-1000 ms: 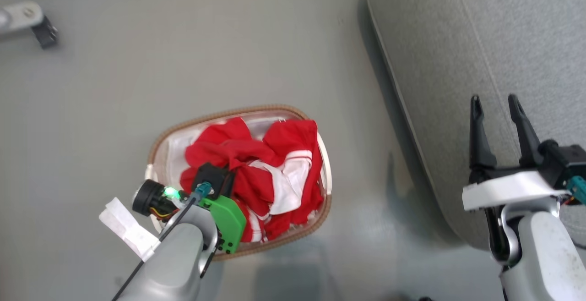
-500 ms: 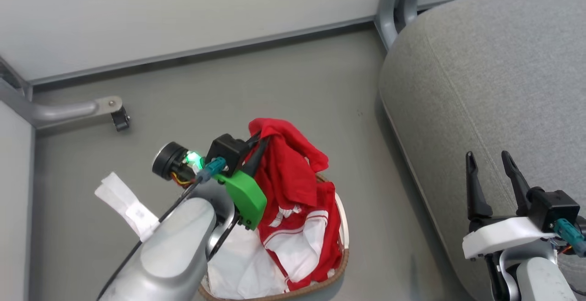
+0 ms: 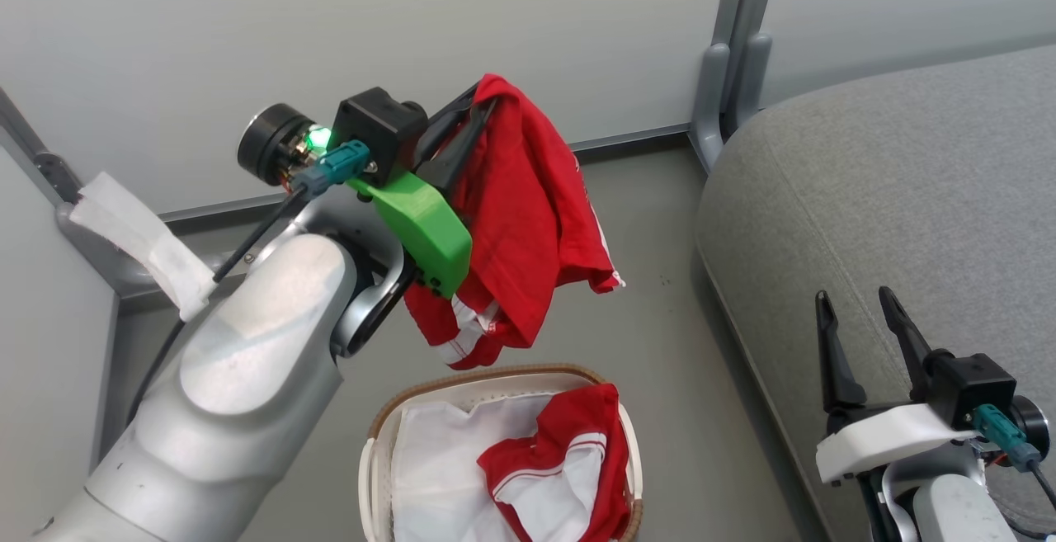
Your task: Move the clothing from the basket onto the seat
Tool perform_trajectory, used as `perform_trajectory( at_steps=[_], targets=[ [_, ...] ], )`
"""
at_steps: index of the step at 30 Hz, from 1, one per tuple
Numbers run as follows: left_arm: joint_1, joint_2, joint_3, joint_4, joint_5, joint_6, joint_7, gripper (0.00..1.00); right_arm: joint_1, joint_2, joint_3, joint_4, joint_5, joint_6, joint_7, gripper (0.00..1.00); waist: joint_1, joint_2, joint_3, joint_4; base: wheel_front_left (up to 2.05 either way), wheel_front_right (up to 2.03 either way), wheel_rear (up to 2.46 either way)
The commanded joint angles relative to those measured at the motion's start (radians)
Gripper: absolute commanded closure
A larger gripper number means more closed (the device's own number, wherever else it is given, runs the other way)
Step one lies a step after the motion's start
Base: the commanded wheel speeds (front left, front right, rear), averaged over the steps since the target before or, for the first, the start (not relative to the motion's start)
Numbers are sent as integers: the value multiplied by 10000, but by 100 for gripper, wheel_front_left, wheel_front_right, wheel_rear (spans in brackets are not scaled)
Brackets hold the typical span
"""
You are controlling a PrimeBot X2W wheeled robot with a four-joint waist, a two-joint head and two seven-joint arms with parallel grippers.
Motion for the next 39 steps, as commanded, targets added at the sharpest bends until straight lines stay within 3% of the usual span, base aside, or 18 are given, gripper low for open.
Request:
perform_trajectory(
  at_steps=[1, 8, 20, 35, 36, 37, 38, 39],
  targets=[
    [-246, -17, 7, -82, -112, -10, 61, 100, -112, -40, 79, -6, -71, -7, -21, 0, 1, 0, -8, -22, 0, 0, 0],
    [-617, -132, 71, -262, -188, 70, 159, 100, -332, -41, 775, -140, -135, -7, -21, 0, 1, 0, -2, -69, 0, 0, 0],
    [-789, -404, -213, -372, -93, 135, 164, 100, -1497, -43, 3265, 750, -1020, -7, -21, 0, 1, 0, 42, 15, 0, 0, 0],
    [-433, -320, -604, -1195, -134, 124, 102, 100, -3545, -42, 3796, 1513, -1629, -7, -21, 0, 1, 0, 137, 323, 0, 0, 0],
    [-394, -310, -600, -1228, -148, 137, 57, 100, -3659, -43, 3809, 1583, -1610, -7, -21, 5, 1, 0, 143, 319, 0, 0, 0],
    [-357, -295, -583, -1240, -163, 161, 13, 100, -3786, -42, 3816, 1655, -1577, -7, -21, 58, 1, 0, 149, 310, 0, 0, 0],
    [-315, -264, -567, -1238, -178, 177, -17, 100, -3885, -40, 3808, 1718, -1553, -7, -21, 89, 1, 0, 155, 302, 0, 0, 0],
    [-243, -229, -542, -1224, -200, 214, -40, 100, -3975, -42, 3773, 1759, -1519, -7, -21, 100, 1, 0, 164, 292, 0, 0, 0]
  ],
)
